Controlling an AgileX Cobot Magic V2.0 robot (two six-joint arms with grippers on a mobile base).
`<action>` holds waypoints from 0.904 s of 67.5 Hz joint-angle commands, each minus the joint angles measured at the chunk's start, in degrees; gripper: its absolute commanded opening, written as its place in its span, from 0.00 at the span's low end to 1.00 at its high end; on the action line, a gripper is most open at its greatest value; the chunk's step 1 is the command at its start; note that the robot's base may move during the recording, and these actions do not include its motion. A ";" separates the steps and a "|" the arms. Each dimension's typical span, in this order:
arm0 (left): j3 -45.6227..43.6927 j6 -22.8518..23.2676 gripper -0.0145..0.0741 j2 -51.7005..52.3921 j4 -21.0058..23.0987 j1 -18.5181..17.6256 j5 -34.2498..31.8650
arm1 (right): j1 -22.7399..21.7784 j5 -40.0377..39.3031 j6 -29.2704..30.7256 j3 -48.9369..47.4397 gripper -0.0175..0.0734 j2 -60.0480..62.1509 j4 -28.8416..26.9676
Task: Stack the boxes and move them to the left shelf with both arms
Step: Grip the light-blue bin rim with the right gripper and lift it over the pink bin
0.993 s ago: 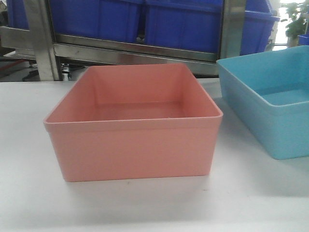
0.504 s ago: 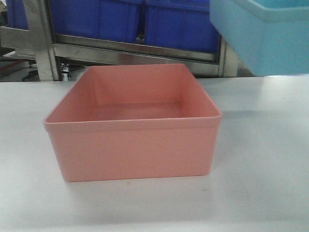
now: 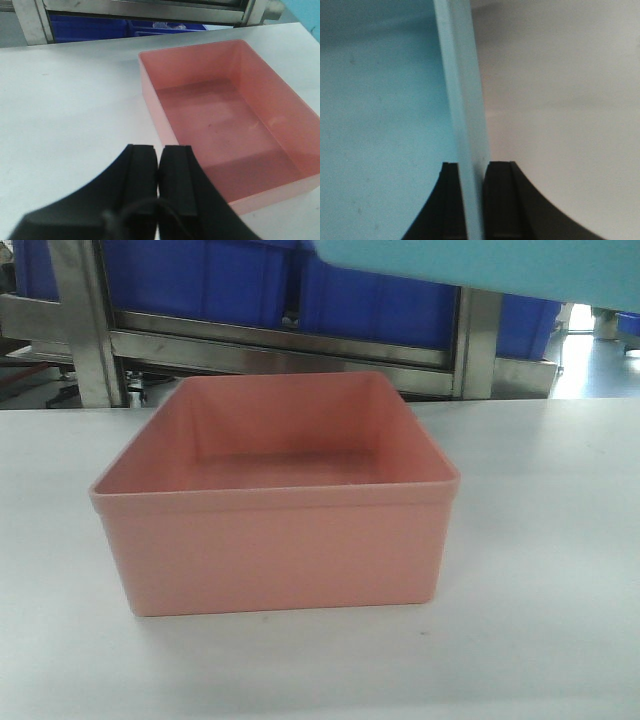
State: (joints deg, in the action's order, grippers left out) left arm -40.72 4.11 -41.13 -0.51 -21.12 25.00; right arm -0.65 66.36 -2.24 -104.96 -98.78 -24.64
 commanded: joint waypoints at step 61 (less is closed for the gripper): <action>-1.64 -0.03 0.16 0.24 0.51 0.11 -4.43 | 23.29 -8.12 -27.11 -2.38 0.25 -4.04 17.17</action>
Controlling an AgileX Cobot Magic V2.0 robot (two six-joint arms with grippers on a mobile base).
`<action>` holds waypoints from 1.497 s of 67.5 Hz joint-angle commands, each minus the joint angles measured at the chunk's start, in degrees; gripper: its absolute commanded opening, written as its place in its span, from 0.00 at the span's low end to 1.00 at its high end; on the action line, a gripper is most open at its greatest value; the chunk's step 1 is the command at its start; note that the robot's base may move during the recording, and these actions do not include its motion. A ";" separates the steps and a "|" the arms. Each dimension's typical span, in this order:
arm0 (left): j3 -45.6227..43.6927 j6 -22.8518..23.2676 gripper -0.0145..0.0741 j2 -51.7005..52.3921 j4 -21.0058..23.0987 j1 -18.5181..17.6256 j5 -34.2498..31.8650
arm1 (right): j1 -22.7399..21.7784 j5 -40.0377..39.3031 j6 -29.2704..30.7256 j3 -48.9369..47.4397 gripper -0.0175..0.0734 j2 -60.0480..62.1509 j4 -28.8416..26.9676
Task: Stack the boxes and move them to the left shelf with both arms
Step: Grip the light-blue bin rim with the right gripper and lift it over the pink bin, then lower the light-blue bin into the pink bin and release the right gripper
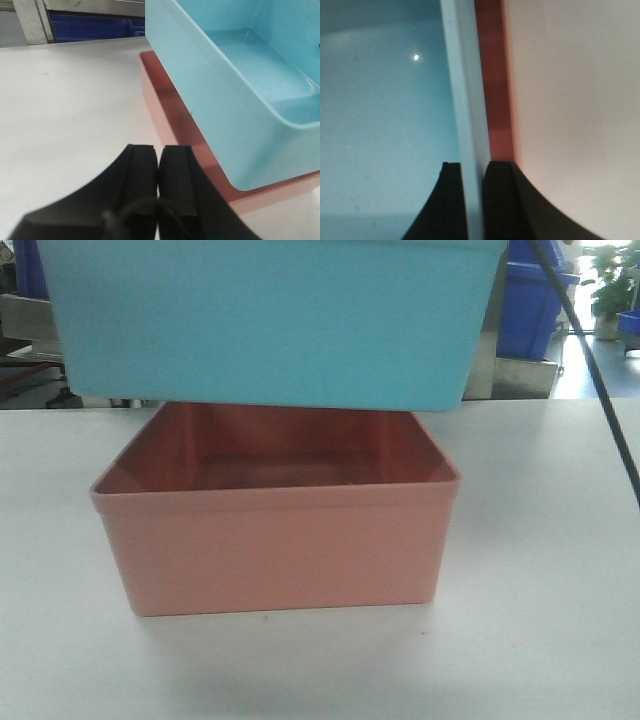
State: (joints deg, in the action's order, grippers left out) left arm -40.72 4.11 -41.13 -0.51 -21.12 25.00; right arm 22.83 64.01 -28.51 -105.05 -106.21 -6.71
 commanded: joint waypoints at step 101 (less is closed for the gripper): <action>-1.64 -0.03 0.16 0.24 2.23 0.11 -4.07 | 1.14 -7.92 3.88 -2.17 0.25 -2.59 3.99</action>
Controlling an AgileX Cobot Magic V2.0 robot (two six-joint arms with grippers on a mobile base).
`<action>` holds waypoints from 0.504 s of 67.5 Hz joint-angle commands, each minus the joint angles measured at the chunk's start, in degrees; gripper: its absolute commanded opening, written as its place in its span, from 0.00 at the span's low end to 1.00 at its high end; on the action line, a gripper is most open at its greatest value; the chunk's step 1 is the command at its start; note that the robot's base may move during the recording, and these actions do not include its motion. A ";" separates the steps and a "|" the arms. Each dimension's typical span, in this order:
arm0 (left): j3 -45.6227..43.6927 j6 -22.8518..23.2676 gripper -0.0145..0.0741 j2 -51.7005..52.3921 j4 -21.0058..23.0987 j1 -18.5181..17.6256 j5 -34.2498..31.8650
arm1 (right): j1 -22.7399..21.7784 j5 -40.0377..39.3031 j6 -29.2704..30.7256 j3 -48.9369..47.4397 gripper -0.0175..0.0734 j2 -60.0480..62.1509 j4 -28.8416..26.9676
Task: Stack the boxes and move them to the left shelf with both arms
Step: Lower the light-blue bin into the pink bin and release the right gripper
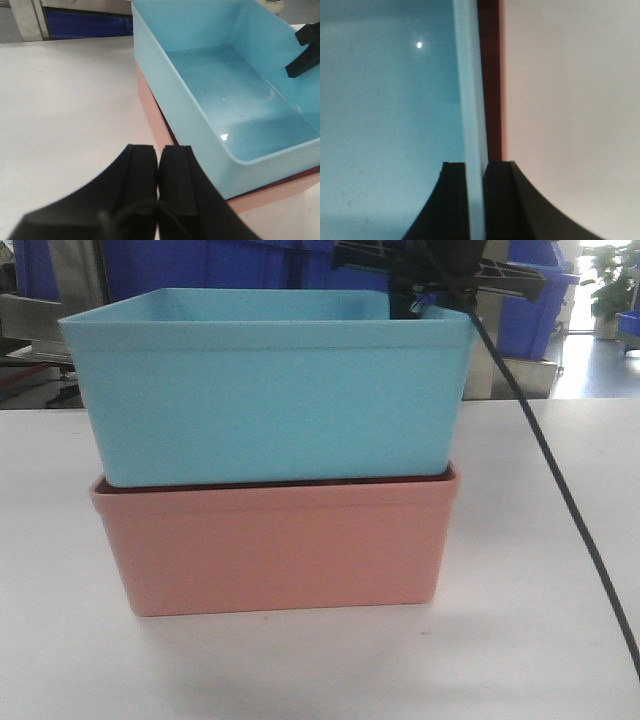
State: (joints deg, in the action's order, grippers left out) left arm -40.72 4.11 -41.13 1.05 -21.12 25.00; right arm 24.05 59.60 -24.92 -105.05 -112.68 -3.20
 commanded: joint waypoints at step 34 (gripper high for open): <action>-1.64 -0.03 0.16 0.24 1.53 0.11 -4.07 | -0.04 -1.24 -3.22 -2.17 0.25 3.88 1.30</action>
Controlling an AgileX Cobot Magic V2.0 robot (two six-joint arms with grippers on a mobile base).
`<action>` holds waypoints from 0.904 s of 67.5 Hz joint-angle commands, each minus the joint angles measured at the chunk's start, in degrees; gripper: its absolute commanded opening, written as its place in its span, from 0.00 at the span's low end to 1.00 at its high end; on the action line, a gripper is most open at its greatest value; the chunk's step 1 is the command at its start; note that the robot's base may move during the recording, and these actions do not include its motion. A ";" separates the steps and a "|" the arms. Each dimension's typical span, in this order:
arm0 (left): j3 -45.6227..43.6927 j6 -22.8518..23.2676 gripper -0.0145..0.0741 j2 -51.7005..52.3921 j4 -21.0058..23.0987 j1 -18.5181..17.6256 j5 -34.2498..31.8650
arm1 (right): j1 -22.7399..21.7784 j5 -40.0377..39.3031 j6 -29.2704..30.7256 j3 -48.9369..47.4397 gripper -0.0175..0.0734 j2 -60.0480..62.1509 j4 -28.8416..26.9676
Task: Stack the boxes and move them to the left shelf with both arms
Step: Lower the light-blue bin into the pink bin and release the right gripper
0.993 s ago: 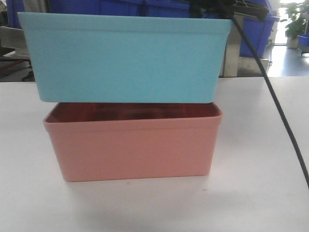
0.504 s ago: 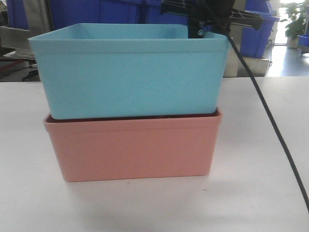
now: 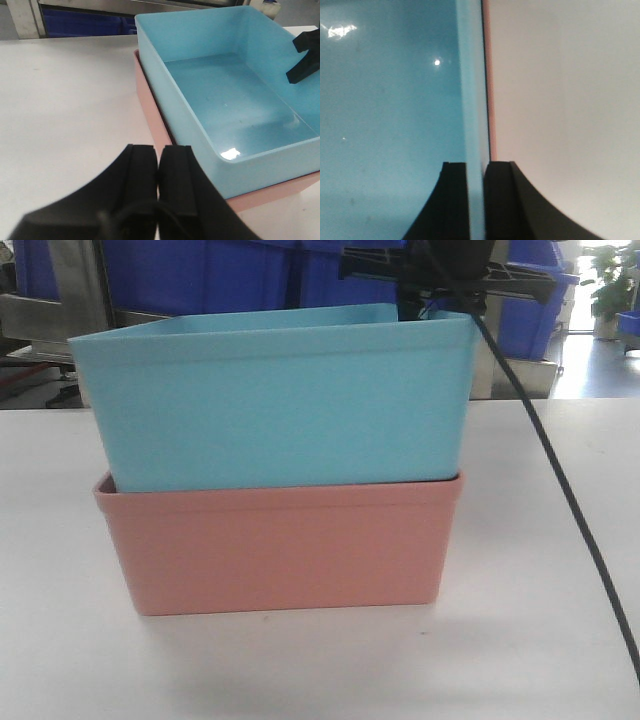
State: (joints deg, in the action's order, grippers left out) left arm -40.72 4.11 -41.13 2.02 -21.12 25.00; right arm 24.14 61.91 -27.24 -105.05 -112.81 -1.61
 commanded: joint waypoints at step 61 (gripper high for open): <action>-1.64 -0.03 0.16 0.24 0.56 0.11 -4.07 | -0.06 -3.47 -0.90 -2.17 0.88 4.73 -0.19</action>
State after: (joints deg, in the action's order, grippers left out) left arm -40.72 4.11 -41.13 2.02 -21.12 25.00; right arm 24.14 60.80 -28.08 -105.17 -112.60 -2.44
